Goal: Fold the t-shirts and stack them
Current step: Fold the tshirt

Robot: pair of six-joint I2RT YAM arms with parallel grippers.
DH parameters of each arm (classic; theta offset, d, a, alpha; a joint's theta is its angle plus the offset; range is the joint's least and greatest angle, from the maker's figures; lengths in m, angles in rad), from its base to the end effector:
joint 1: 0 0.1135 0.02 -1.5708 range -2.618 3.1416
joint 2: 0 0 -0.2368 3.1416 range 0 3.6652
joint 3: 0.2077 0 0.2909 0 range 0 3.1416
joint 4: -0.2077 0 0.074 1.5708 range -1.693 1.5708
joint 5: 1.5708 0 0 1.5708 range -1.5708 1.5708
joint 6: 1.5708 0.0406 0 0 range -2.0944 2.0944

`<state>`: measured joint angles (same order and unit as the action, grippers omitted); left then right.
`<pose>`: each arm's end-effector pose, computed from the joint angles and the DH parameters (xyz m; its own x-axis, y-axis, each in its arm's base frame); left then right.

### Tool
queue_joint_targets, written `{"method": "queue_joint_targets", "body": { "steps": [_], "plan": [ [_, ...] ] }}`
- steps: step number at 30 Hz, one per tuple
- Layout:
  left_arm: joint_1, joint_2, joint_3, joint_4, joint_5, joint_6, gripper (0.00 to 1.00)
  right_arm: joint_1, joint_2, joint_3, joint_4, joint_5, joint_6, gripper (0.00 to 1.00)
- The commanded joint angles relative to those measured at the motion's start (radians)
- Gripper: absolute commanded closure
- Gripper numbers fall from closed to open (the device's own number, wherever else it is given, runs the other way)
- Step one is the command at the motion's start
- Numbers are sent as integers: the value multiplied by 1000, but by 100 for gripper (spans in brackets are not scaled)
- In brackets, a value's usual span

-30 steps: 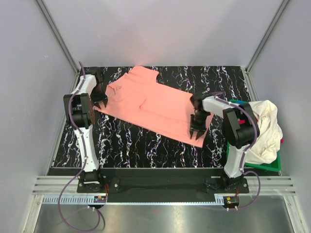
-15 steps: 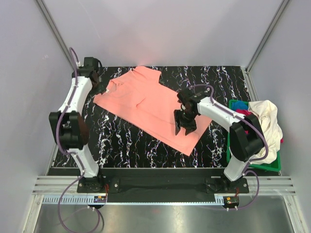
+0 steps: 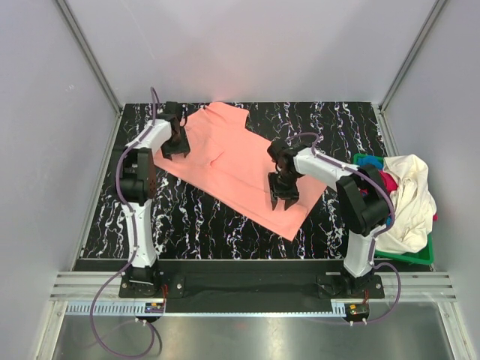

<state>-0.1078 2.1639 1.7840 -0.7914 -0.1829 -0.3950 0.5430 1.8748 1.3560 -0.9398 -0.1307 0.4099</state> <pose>0.4813 -0.0447 0.1551 -0.8590 -0.2876 -0.4235 -0.3197 0.9475 0.0050 0.3231 0.2012 0.1369 -0.9894 -0.1356 -0.0511 -0.1423 0.9763 0.1634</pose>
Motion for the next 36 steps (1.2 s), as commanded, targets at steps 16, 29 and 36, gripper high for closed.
{"method": "queue_joint_targets", "body": {
  "steps": [16, 29, 36],
  "plan": [
    [13, -298, -584, -34, 22, -202, 42, -178, -42, -230, 19, 91, 32, 45],
    [-18, -659, -640, -25, 152, -171, 40, -294, -17, -11, -59, 148, -45, 43],
    [39, -454, -245, 43, 126, 45, 38, -408, 90, 267, -86, 102, 30, 38]
  ]
}}
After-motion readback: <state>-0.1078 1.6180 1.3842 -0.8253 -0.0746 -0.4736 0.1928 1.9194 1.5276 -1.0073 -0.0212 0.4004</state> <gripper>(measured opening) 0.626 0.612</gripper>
